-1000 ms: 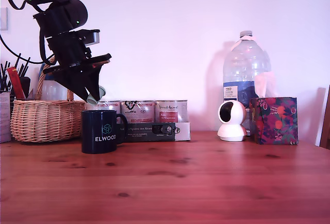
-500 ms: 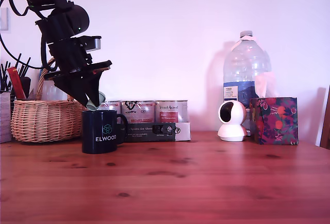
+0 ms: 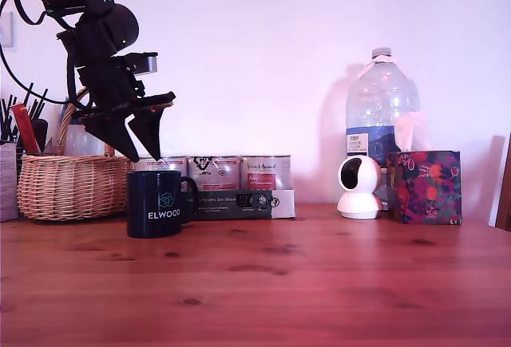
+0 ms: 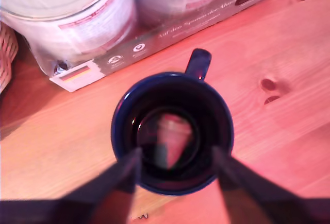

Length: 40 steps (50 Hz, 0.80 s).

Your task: Pick up the coffee capsules from the table one by one and drop them inside the nearest coffee cup

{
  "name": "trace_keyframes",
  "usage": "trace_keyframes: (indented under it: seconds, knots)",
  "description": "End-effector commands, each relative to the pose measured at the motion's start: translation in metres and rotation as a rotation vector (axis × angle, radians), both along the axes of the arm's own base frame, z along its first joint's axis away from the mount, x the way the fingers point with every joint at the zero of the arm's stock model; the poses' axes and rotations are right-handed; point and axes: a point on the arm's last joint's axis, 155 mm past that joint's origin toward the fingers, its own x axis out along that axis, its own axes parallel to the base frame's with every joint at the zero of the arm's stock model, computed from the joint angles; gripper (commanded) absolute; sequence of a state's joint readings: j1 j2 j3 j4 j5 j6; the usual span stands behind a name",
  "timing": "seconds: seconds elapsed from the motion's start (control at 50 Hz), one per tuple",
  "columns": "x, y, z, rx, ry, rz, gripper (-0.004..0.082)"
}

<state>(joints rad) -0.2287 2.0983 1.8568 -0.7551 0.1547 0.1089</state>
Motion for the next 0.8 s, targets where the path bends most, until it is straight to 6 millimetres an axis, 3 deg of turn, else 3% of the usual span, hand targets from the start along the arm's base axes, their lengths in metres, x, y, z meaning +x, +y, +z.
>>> trace_keyframes:
  seconds: [0.0, 0.26, 0.34, 0.46, 0.68, 0.78]
  knots:
    - [0.005, 0.0, -0.006, 0.006, 0.001, -0.002, 0.0729]
    - [0.0, 0.001, -0.001, 0.024, -0.003, -0.031, 0.0721]
    - [-0.005, 0.002, 0.007, 0.027, -0.005, -0.038, 0.0672]
    - [-0.01, 0.004, 0.027, 0.023, -0.028, -0.038, 0.0513]
    - [-0.027, 0.002, 0.069, -0.02, -0.071, -0.055, -0.0025]
    - [-0.033, 0.0, 0.089, -0.058, -0.1, -0.072, -0.0019]
